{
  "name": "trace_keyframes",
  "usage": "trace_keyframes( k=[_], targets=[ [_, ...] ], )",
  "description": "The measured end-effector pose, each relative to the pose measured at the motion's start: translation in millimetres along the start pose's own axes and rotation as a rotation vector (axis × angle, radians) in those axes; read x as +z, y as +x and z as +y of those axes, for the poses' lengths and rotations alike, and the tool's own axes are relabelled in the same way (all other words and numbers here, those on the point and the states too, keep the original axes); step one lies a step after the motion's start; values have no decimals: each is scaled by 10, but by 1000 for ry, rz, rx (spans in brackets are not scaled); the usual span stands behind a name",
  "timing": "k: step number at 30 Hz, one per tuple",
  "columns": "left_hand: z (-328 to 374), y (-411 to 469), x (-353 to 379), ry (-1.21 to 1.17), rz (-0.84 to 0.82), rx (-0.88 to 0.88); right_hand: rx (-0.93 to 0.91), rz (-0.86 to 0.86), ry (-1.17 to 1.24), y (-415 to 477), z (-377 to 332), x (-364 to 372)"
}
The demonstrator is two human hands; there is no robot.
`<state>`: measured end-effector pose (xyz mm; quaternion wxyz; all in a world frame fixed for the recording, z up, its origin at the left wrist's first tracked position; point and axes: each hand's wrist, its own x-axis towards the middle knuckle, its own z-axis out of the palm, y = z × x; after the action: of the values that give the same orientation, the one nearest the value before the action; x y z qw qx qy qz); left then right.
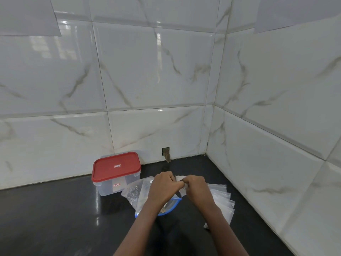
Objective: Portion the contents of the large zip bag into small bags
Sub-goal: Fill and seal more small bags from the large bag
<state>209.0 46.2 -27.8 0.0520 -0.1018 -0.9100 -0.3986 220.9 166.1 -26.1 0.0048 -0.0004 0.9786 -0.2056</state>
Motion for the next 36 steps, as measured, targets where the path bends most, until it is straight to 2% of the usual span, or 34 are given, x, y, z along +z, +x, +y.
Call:
trace_keyframes(
  k=[2, 4, 5, 7, 8, 10, 16, 19, 25, 27, 30, 32, 34, 36],
  targets=[
    [4, -20, -8, -115, -27, 80, -18, 139, 165, -29, 39, 44],
    [-4, -41, -63, -221, -94, 160, 56, 197, 403, -45, 94, 61],
    [-18, -42, -96, -204, -158, 197, 110, 186, 579, -57, 120, 58],
    [-58, -25, -138, -18, -263, 262, 163, 130, 869, -70, 138, 35],
    [-64, -15, -152, 89, -277, 291, 167, 106, 876, -53, 140, 32],
    [-70, 0, -146, 225, -292, 315, 165, 64, 696, -17, 138, 54],
    [-49, 8, -97, 363, -309, 311, 16, -28, 345, -13, 108, 89],
    [-19, -10, -125, 375, -304, 297, -76, -39, 336, -41, 114, 73],
    [-84, -39, -114, 382, -309, 280, -3, 24, 395, -14, 97, 104],
    [-108, -43, -125, 343, -260, 269, -9, 42, 440, -19, 101, 140],
    [-129, -50, -215, 285, -141, 244, 6, 115, 815, -110, 76, 162],
    [-155, -55, -311, 253, -84, 210, 102, 173, 1025, -181, 57, 185],
    [-209, -65, -390, 266, -77, 174, 192, 184, 959, -197, 76, 264],
    [-295, -67, -420, 324, -69, 139, 213, 82, 726, -184, 83, 358]
  ],
)
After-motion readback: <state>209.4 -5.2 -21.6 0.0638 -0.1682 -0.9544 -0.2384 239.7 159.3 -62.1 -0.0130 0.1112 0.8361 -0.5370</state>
